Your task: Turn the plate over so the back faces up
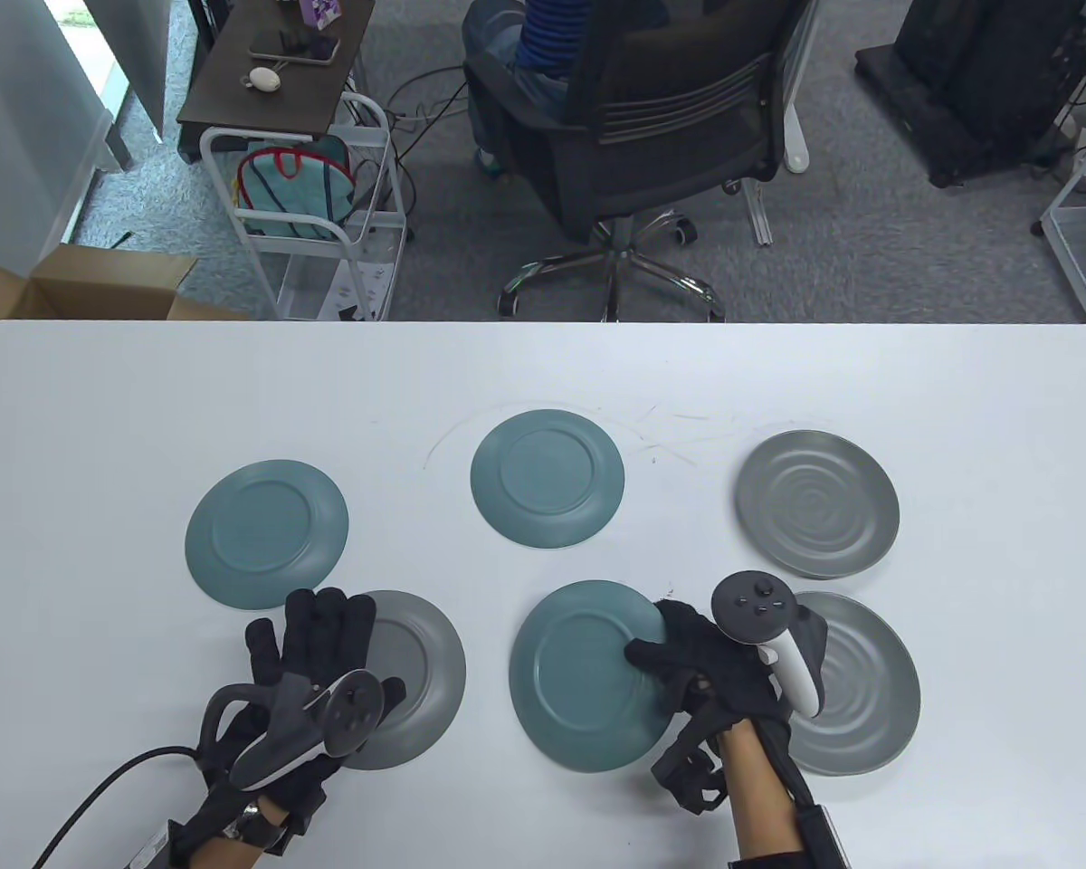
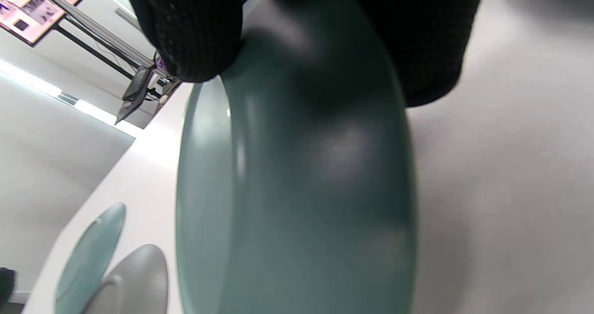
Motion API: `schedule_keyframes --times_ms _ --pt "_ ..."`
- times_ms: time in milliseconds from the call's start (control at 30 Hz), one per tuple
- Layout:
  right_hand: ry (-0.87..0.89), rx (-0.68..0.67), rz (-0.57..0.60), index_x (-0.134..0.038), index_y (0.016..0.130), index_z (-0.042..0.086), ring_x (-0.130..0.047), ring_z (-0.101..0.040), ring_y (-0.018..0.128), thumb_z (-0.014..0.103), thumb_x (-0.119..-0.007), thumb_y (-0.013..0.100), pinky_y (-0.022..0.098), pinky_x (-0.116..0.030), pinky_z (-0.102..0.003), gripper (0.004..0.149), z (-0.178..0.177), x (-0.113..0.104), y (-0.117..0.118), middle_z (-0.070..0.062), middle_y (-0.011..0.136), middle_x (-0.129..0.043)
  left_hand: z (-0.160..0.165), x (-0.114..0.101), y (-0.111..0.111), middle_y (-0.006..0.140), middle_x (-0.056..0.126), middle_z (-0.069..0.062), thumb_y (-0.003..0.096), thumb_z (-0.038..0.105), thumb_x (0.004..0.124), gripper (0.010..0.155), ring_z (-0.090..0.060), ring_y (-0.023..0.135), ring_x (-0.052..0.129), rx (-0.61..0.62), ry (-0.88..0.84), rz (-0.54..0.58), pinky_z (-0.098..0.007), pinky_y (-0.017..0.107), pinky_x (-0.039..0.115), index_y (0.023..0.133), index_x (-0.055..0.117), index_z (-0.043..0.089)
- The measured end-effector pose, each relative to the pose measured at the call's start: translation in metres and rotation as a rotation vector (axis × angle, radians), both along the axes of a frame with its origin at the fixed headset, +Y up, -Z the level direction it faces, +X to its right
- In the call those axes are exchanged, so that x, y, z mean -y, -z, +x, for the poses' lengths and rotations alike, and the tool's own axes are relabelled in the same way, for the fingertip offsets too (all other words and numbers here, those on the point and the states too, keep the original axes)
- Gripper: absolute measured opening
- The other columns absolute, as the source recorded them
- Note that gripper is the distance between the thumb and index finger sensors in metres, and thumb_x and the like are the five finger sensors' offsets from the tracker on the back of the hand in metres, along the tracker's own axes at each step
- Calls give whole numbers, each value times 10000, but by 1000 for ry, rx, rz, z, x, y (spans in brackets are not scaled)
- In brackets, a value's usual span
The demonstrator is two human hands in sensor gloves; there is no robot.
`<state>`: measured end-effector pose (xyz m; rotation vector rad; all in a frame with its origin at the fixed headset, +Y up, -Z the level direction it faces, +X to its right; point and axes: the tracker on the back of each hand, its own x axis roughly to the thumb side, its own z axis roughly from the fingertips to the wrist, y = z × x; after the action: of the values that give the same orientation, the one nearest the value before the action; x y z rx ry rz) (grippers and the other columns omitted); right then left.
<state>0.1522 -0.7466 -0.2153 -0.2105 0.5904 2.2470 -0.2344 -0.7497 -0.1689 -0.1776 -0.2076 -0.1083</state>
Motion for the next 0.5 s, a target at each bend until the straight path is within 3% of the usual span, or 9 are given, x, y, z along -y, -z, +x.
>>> schedule_keyframes --times_ms 500 --pt "-211 -13 -7 -517 1053 0 -909 -399 654 379 -790 476 443 -827 -427 743 -9 11 9 -222 899 -794 2 -1 -1 1216 309 -209 557 692 531 886 -509 1167 362 2 6 -5 -739 758 356 1208 252 159"
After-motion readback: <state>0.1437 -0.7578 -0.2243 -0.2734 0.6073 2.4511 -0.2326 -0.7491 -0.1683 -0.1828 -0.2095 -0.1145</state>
